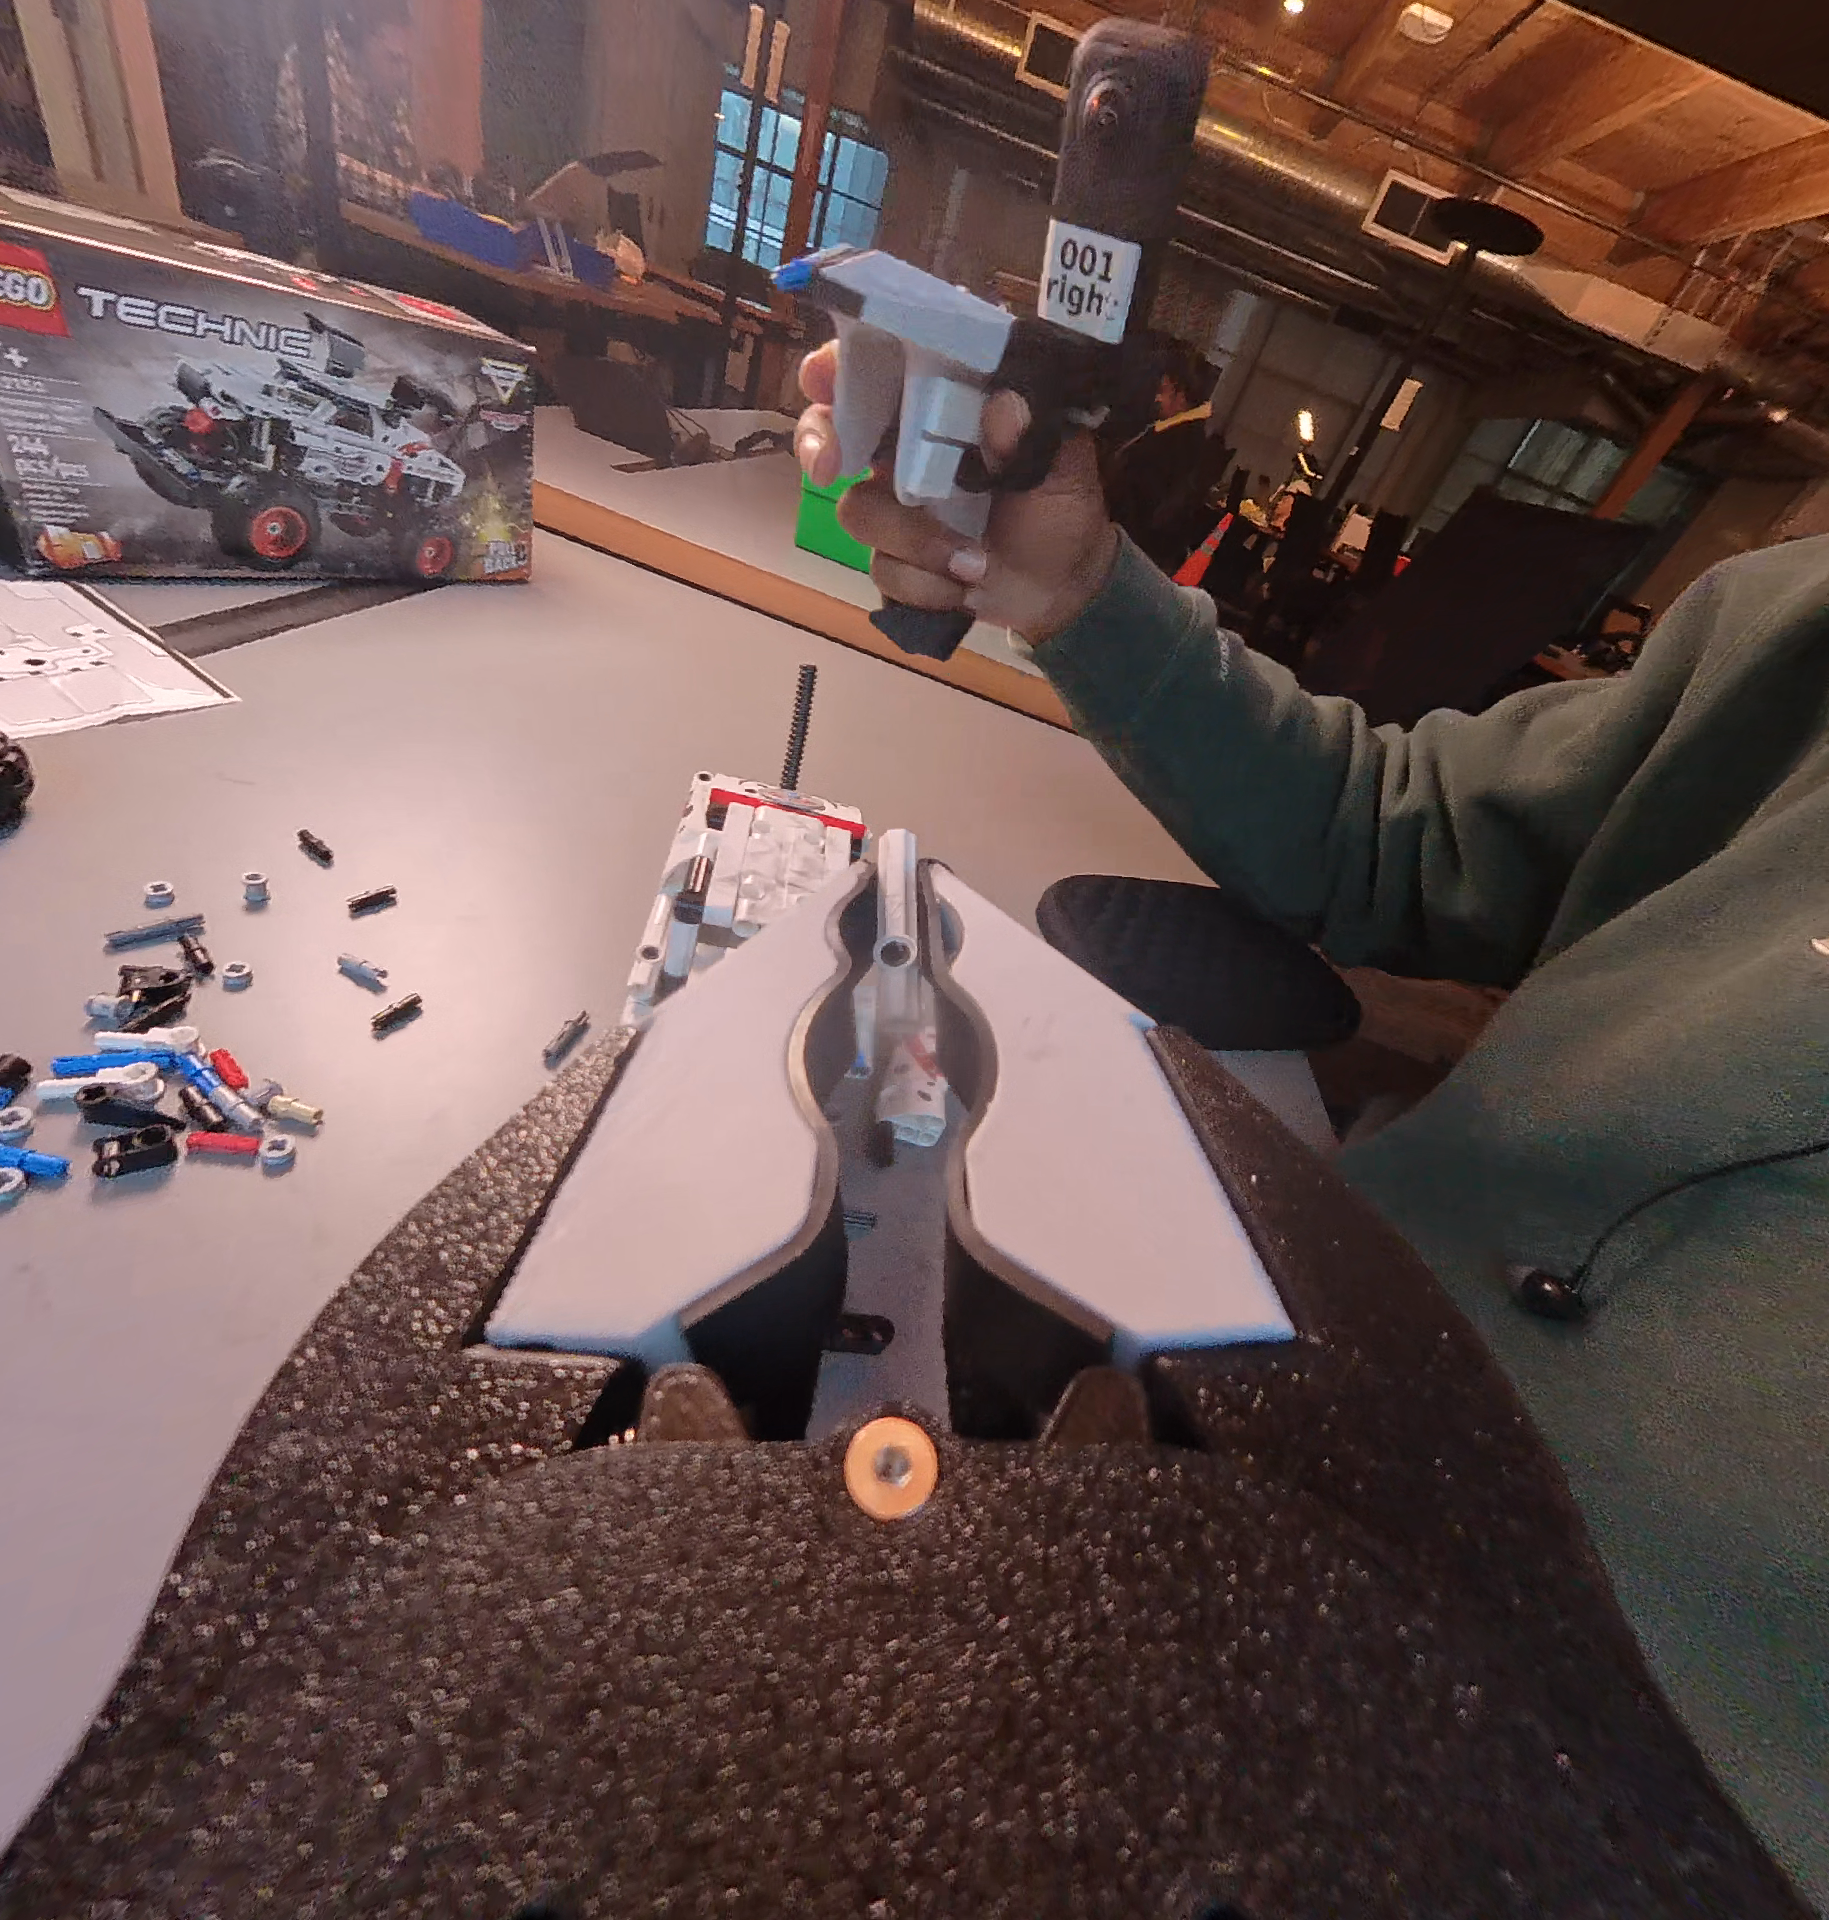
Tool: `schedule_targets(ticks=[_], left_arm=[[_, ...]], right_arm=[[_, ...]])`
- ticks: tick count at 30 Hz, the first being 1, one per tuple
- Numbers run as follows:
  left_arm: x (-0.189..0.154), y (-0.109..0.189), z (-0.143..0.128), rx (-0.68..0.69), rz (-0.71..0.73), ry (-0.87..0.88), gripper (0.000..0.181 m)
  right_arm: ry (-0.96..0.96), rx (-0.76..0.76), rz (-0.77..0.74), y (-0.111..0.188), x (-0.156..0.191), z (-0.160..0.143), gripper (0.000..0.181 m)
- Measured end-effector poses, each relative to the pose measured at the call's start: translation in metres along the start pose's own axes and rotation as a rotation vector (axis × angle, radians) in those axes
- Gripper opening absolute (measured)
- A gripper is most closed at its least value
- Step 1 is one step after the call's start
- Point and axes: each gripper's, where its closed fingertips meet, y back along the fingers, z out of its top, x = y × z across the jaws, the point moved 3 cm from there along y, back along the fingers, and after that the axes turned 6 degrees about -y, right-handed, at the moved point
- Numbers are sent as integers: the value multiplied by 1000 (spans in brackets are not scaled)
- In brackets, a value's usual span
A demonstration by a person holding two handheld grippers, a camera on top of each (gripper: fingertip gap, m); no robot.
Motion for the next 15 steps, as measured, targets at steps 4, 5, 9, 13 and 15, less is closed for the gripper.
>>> schedule_targets(ticks=[4, 5, 9, 13, 15], left_arm=[[13, 1, -11, -3, 70, 19, 7], [15, 0, -14, 1, 85, 13, 7], [23, -1, -19, 5, 130, -8, 7], [28, -2, -22, 10, 154, -39, 7], [29, -2, -22, 7, 150, -44, 6]], right_arm=[[-18, 322, 61, -38, -62, -57, 3], [-54, 395, 82, -51, -74, -75, 3], [-63, 617, 145, -102, -86, -142, 3], [72, 718, 134, -131, -82, -168, 4], [123, 718, 120, -135, -82, -168, 9]])
